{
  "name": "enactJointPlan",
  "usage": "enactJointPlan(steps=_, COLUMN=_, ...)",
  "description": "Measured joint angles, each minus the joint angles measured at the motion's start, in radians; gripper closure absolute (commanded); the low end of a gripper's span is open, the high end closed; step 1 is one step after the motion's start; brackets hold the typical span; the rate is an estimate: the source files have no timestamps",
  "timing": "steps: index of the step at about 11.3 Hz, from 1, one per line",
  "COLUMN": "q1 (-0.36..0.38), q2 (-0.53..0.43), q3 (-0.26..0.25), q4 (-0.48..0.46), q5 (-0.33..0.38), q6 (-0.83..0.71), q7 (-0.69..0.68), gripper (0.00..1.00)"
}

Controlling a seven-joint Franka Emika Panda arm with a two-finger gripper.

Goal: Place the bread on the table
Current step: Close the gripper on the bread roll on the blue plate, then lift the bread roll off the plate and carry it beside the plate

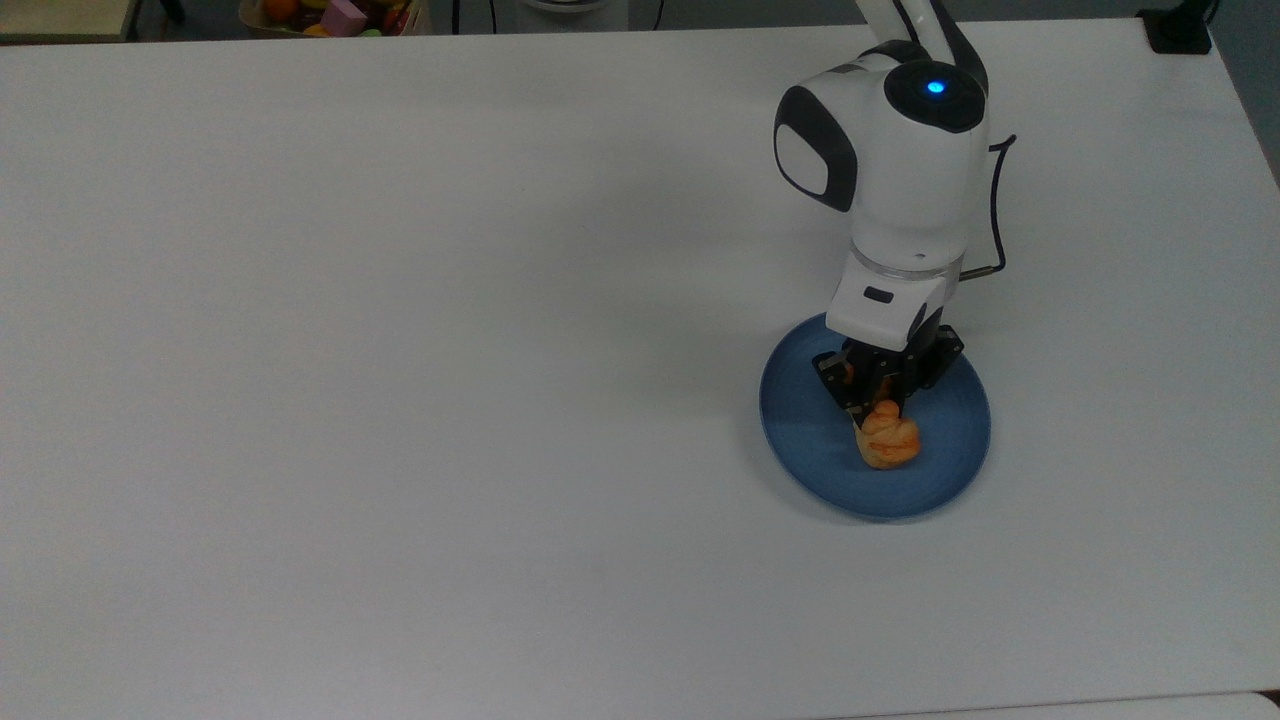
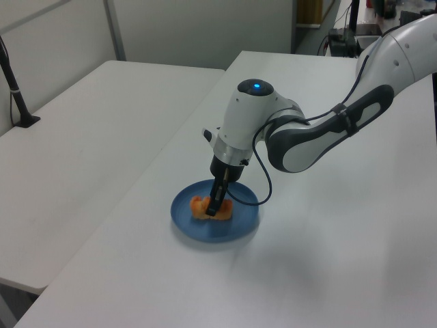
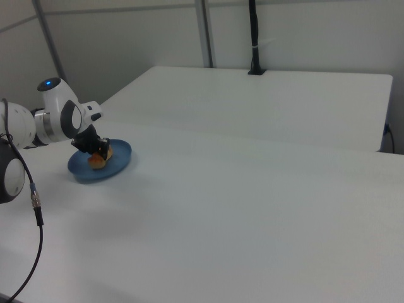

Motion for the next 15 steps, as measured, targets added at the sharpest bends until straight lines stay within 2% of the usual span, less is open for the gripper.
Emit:
enactJointPlan(steps=2, q1=0.007, q2=-0.011, q3=0.0, q4=0.014, q5=0.0, q6=-0.062, q7=0.062, gripper=0.68)
enactJointPlan(steps=6, q1=0.063, q2=-0.057, q3=0.001, q4=0.087, q5=0.0, q6=-0.175, q7=0.308, gripper=0.68)
enactJointPlan(steps=8, q1=0.104, q2=-0.058, q3=0.004, q4=0.103, q5=0.0, q6=-0.173, q7=0.344, gripper=0.68)
enactJointPlan(steps=12, q1=0.198, q2=-0.04, q3=0.006, q4=0.108, q5=0.0, q6=-0.07, q7=0.36, gripper=0.65)
enactJointPlan(steps=14, q1=0.21, q2=-0.014, q3=0.006, q4=0.108, q5=0.0, q6=-0.023, q7=0.36, gripper=0.63)
enactJointPlan(steps=15, q1=0.21, q2=0.002, q3=0.006, q4=0.108, q5=0.0, q6=0.002, q7=0.36, gripper=0.59)
